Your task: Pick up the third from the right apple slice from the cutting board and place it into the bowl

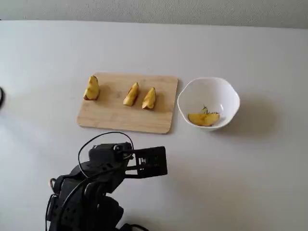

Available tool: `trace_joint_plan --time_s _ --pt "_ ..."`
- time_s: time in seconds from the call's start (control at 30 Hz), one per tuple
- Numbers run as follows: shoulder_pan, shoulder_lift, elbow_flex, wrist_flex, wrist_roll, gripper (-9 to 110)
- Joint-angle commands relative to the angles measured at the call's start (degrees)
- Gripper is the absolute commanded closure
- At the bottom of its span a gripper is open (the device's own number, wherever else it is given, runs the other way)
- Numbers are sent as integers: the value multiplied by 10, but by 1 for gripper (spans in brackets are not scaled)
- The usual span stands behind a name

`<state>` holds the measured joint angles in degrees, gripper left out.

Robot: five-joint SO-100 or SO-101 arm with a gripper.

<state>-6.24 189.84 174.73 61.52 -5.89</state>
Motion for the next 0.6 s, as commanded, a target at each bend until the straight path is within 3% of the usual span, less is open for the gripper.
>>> trace_joint_plan --time_s 0.0,0.57 --pt "9 6 1 -13 -1 101" --pt "7 6 1 -13 -3 99"
